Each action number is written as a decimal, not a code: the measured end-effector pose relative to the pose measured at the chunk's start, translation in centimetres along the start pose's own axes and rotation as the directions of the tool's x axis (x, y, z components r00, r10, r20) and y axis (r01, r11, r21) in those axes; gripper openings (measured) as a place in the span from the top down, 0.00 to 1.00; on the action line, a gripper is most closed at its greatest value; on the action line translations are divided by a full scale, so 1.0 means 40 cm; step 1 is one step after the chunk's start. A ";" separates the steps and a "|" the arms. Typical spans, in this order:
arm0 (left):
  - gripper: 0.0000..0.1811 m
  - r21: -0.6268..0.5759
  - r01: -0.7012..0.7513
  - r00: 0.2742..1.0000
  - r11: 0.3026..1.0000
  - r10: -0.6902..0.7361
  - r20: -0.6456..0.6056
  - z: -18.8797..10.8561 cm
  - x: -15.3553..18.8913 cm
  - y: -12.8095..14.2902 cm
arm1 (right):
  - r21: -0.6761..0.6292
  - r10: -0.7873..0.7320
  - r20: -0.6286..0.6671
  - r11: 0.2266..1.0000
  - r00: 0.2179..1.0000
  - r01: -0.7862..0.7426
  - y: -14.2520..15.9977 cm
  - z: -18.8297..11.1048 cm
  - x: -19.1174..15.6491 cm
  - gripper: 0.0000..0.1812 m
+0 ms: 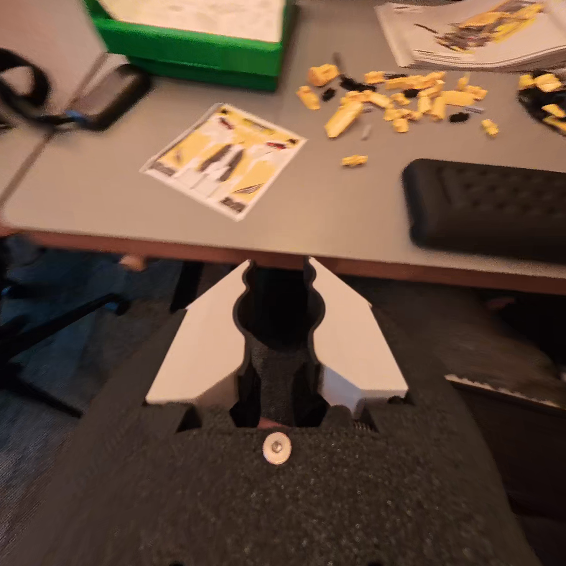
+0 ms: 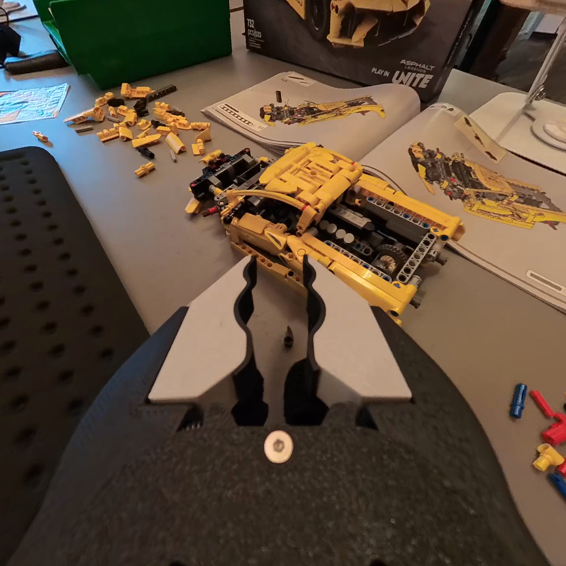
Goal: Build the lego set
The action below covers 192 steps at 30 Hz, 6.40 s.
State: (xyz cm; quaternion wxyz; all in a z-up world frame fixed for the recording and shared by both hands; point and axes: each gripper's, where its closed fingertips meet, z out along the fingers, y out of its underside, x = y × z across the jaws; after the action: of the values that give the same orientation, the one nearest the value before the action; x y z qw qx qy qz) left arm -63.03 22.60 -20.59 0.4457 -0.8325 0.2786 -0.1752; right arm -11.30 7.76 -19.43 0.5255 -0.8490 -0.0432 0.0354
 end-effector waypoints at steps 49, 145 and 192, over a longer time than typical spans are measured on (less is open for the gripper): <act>0.83 -0.179 0.417 0.817 0.891 -0.281 0.504 -1.079 -0.553 1.094 | -0.023 -0.137 0.298 0.988 0.945 0.151 -0.054 0.092 -0.833 0.79; 0.90 -0.044 0.135 0.962 0.990 -0.121 0.246 0.383 0.036 -0.189 | 0.265 0.104 -0.082 0.961 0.991 -0.079 -0.074 -0.096 0.071 0.74; 0.67 -0.206 -0.240 0.935 0.949 0.168 -0.314 0.355 -0.017 -0.173 | 0.208 0.065 -0.041 0.977 0.997 -0.055 -0.053 -0.077 0.040 0.76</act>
State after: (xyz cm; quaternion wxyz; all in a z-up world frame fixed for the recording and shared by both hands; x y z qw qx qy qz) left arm -53.76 35.28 -22.52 0.3111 -0.8117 0.4458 -0.2137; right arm -9.47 6.15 -16.19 0.6103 -0.7914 -0.0010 0.0353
